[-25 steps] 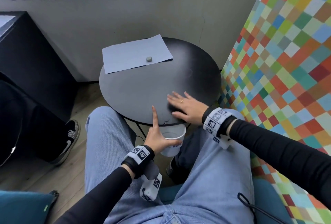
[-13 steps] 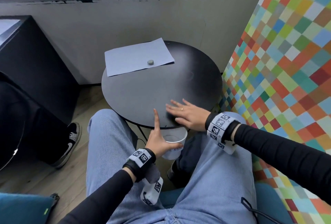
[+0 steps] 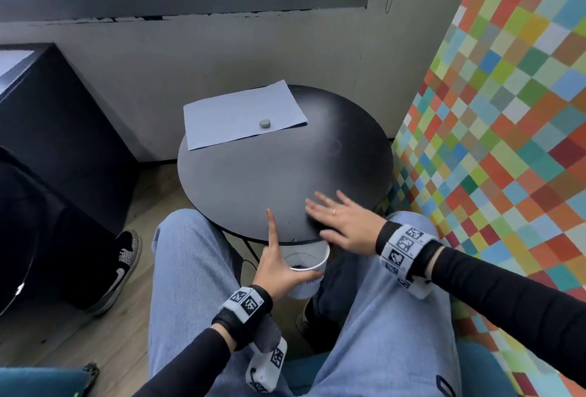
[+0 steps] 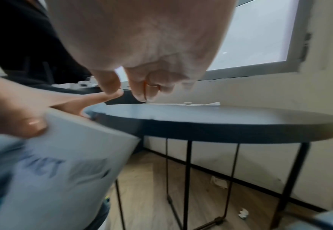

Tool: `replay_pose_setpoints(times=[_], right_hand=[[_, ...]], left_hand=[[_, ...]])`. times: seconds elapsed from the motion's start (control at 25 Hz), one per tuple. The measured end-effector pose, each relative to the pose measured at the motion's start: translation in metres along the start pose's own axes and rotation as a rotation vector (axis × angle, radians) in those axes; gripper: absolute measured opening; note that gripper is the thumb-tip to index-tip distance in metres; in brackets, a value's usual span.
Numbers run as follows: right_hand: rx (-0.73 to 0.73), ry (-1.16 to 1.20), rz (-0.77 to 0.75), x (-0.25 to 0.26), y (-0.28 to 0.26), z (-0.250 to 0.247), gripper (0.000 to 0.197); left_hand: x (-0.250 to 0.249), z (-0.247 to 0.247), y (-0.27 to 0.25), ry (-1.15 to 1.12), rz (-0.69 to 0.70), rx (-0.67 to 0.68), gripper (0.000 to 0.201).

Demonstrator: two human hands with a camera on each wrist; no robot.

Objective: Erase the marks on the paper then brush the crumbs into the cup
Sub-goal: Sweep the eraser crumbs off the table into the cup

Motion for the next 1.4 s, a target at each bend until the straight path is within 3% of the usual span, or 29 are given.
replay_pose_setpoints(times=[0.08,0.12,0.28,0.36,0.56,0.76,0.88,0.96,1.0,1.12,1.2,1.32,1.4], right_hand=[[0.012,-0.037,0.150,-0.014,0.008,-0.006,0.058],[0.022,-0.051,0.148,-0.012,0.008,-0.005,0.058],[0.048,-0.038,-0.149,0.028,-0.013,0.014,0.057],[0.037,-0.019,-0.194,0.032,-0.014,0.013,0.054],[0.019,-0.034,0.078,0.002,-0.003,0.000,0.057],[0.036,0.007,-0.148,0.025,-0.017,0.012,0.057],[-0.060,0.057,0.012,0.004,-0.003,0.001,0.057],[-0.052,-0.002,0.172,-0.011,0.003,0.000,0.059],[-0.030,-0.017,0.175,-0.011,0.002,0.003,0.061],[0.007,0.065,-0.101,0.012,-0.011,0.011,0.058],[-0.036,0.162,-0.203,0.019,-0.014,0.012,0.054],[-0.205,0.292,0.025,-0.006,-0.001,0.003,0.056],[-0.148,0.199,0.170,-0.020,0.001,0.006,0.060]], left_hand=[[0.000,0.000,0.000,0.001,0.001,-0.001,0.155],[-0.001,0.000,0.001,0.000,0.006,0.000,0.155],[-0.002,-0.001,0.000,0.009,0.003,0.006,0.153],[-0.002,0.000,0.000,0.021,0.000,0.013,0.153],[0.001,0.000,0.000,0.003,0.011,-0.011,0.154],[0.001,0.001,0.000,0.006,0.000,0.001,0.151],[0.002,0.002,0.000,0.001,0.000,-0.014,0.153],[0.003,0.003,0.000,0.006,0.000,-0.014,0.153],[0.003,0.003,0.000,0.008,0.000,-0.013,0.153],[0.002,0.003,0.000,0.007,0.004,-0.002,0.152],[0.002,0.003,0.000,-0.003,0.004,0.002,0.150],[0.002,0.003,-0.001,0.000,-0.001,-0.010,0.152],[0.003,0.004,-0.001,-0.009,0.000,-0.019,0.152]])
Point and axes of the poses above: each hand's wrist, its own y-axis towards the middle knuckle, its own z-axis out of the palm, x = y × z, the point moved 4 cm from there along y, towards the middle knuckle, and after that the axes turned 14 degrees about z, right-handed, at the moved point
